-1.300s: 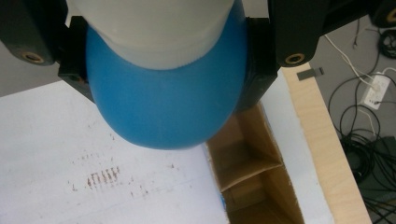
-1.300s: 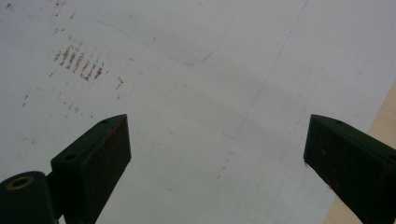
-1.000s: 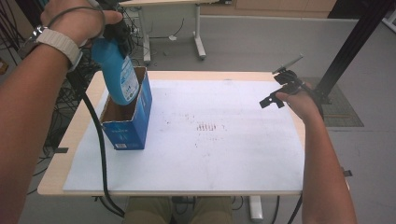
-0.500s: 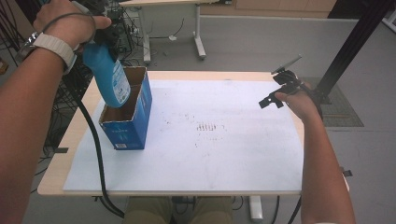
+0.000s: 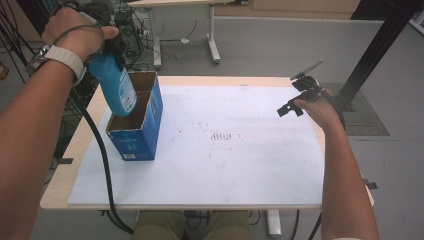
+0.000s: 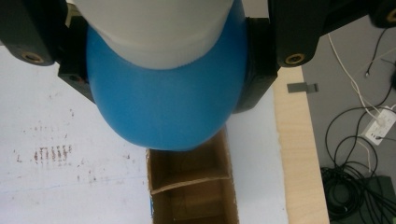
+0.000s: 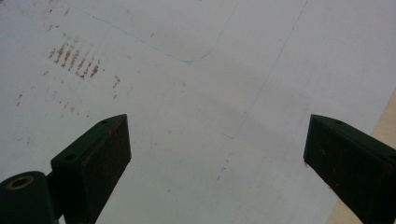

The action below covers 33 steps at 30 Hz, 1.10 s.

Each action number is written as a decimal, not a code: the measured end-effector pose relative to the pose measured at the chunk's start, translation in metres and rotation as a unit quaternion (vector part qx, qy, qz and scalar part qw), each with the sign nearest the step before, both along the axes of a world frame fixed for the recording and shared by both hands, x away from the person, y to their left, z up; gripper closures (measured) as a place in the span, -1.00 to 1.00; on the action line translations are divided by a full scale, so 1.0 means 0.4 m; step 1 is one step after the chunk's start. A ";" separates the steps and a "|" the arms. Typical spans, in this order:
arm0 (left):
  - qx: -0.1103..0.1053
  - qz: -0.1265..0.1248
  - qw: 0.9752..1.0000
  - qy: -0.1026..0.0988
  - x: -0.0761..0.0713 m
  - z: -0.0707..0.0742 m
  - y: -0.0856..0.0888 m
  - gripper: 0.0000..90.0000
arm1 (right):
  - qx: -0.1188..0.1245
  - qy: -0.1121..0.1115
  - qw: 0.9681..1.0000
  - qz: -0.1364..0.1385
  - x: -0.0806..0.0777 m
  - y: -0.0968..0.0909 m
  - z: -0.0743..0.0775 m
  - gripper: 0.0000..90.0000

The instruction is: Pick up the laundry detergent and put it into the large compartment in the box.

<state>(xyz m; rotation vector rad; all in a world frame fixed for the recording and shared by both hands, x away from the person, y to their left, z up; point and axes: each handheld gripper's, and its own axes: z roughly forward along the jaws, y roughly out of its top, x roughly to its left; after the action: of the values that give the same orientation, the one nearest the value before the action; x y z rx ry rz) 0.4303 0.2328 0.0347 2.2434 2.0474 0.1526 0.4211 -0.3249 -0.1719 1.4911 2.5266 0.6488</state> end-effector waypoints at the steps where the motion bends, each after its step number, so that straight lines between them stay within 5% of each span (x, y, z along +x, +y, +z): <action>1: -0.001 0.001 1.000 -0.001 0.000 -0.002 0.001 -0.17 | 0.000 0.000 1.000 0.000 0.001 0.001 -0.001 -0.84; 33: 0.000 0.000 1.000 0.008 0.031 -0.143 -0.002 -0.17 | 0.001 0.004 1.000 0.003 0.009 0.007 -0.019 -0.84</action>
<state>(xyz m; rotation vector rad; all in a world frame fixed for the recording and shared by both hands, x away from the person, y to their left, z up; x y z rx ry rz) 0.4429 0.2318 -0.0227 2.2519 2.0544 0.1341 0.4248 -0.3222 -0.1793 1.4910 2.5387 0.6481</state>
